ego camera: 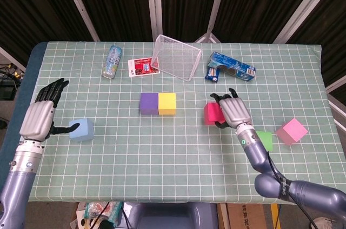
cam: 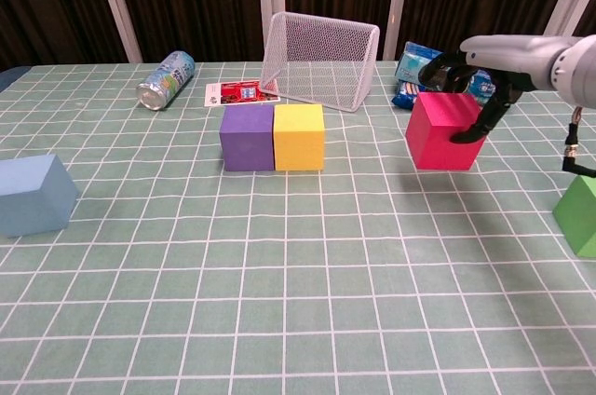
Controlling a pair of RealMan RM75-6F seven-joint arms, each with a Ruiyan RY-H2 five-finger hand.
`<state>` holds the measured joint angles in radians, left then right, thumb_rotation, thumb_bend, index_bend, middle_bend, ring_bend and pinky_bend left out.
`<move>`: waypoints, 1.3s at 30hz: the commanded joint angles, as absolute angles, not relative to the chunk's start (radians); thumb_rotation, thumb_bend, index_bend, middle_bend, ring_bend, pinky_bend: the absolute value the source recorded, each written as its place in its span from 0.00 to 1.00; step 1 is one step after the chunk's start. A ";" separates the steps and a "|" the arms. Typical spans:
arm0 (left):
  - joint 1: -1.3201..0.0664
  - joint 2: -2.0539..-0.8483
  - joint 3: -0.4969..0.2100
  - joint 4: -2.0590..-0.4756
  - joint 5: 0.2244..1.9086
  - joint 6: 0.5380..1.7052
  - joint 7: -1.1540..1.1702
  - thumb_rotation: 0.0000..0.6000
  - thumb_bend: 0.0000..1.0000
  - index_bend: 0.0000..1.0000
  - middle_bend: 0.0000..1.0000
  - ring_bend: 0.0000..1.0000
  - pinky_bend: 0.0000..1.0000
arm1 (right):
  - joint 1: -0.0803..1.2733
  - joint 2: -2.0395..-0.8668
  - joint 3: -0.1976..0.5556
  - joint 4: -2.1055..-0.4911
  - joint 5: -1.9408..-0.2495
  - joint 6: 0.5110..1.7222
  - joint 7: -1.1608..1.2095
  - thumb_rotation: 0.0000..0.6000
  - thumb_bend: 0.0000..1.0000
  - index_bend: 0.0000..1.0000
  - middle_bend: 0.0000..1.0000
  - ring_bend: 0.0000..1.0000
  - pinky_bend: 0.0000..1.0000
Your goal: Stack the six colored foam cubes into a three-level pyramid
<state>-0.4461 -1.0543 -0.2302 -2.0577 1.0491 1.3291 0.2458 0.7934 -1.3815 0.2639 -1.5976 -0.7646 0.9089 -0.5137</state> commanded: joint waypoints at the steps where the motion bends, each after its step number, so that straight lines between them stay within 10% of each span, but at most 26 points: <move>1: -0.448 -1.057 -0.234 -2.052 1.044 1.331 0.250 1.00 0.04 0.00 0.00 0.00 0.03 | 0.845 -1.423 0.277 -1.530 -0.713 0.873 -0.535 1.00 0.26 0.18 0.41 0.24 0.00; 39: -0.450 -1.048 -0.265 -2.026 0.998 1.315 0.229 1.00 0.04 0.00 0.00 0.00 0.03 | 1.059 -1.648 0.284 -1.229 -0.617 0.782 -0.517 1.00 0.26 0.18 0.42 0.25 0.00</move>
